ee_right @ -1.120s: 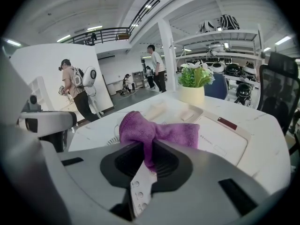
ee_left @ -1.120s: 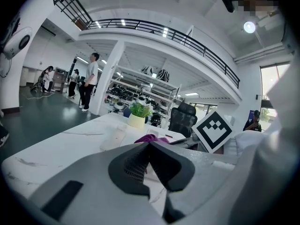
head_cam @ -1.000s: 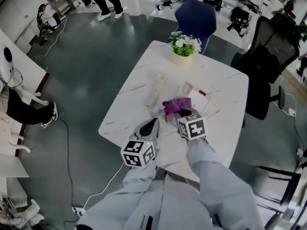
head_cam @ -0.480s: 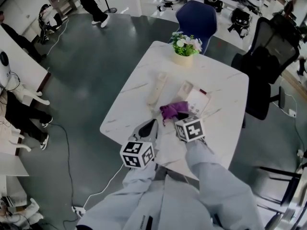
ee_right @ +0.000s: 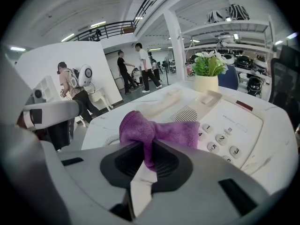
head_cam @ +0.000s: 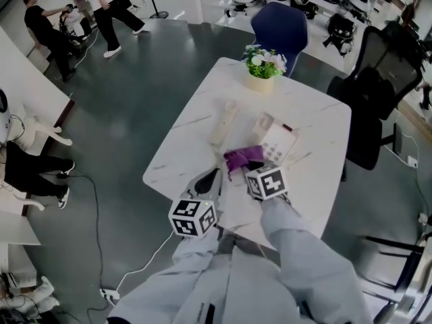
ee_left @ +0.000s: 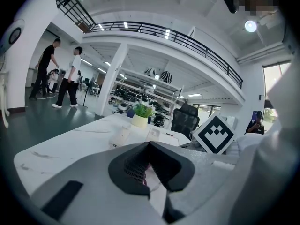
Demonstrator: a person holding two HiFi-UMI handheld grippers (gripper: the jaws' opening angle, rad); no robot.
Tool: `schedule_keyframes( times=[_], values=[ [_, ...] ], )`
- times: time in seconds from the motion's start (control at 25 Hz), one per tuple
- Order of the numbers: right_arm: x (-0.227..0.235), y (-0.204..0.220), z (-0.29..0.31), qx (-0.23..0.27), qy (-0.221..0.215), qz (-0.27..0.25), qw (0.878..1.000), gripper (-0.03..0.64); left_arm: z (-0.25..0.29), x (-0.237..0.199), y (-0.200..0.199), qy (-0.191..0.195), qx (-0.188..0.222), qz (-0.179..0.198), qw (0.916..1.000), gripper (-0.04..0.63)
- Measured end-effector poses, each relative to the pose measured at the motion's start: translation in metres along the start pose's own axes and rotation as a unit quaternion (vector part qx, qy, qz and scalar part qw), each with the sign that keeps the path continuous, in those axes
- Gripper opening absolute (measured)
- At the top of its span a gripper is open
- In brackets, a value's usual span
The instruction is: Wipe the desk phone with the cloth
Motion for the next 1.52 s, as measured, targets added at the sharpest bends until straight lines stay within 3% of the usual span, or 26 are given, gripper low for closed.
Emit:
schedule_keyframes(
  times=[0.28,0.52,0.68,1.0,1.52],
  values=[
    [-0.006,0.007,-0.003,-0.016,-0.022,0.005,1.000,0.036,-0.006,0.002,-0.002,-0.003,0.003,0.001,1.0000,-0.002],
    [-0.009,0.007,-0.024,0.017,-0.057,0.038,0.997,0.035,-0.017,0.008,-0.010,0.003,0.014,0.018,0.9997,-0.002],
    [-0.010,0.007,-0.048,0.067,-0.085,0.045,0.993,0.035,-0.027,0.016,-0.020,0.007,0.029,0.031,0.9991,-0.002],
    [-0.013,-0.006,-0.109,0.192,-0.132,0.054,0.971,0.035,-0.046,0.028,-0.044,0.013,0.061,0.060,0.9962,-0.002],
    [0.004,-0.013,-0.191,0.329,-0.110,0.051,0.937,0.035,-0.072,0.049,-0.073,0.021,0.101,0.112,0.9883,-0.002]
  ],
)
Point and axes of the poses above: the fingertips, and each gripper's own axes: z forward along the fingers, x to its right, y out of its underside, the point moved 3 cm from there along -z, backward along the fingers, and after that the axes turned 11 degrees about -x, right-handed, at the moved point
